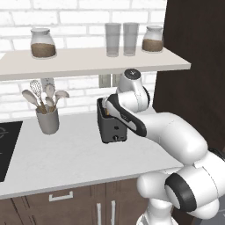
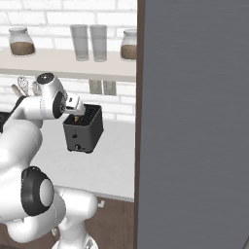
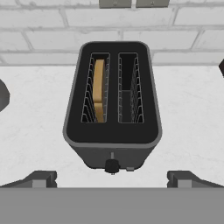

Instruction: Start the toaster. Once the lever pops up, take the bread to the plate on the dining counter.

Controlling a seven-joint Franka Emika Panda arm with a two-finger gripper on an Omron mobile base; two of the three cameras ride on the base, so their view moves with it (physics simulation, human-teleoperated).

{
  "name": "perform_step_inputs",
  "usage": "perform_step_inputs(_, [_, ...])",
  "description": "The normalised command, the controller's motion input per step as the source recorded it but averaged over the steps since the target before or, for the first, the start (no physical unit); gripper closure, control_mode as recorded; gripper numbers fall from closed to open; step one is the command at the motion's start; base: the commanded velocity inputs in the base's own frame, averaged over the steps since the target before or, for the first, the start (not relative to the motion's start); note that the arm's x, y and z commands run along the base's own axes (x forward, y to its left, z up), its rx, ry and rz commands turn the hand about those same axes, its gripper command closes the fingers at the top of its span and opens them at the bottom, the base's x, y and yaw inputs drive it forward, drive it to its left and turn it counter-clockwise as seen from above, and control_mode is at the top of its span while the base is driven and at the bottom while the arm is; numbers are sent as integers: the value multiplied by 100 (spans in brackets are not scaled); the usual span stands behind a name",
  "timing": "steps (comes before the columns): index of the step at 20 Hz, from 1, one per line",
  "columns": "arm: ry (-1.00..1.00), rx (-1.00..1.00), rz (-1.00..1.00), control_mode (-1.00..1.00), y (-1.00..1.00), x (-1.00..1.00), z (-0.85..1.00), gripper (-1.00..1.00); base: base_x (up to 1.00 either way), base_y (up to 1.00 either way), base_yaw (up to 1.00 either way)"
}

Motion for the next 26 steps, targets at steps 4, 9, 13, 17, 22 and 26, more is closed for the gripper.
perform_step_inputs(4, [0, 0, 0, -100, 0, 0, 0, -100, 0, 0, 0])
perform_step_inputs(9, [0, 0, 0, -100, 0, 0, 0, -100, 0, 0, 0])
perform_step_inputs(13, [0, 0, 0, -100, 0, 0, 0, -100, 0, 0, 0])
perform_step_inputs(17, [0, 0, 0, -100, 0, 0, 0, -100, 0, 0, 0])
perform_step_inputs(22, [0, 0, 0, -100, 0, 0, 0, -100, 0, 0, 0])
perform_step_inputs(26, [0, 0, 0, -100, 0, 0, 0, -100, 0, 0, 0])
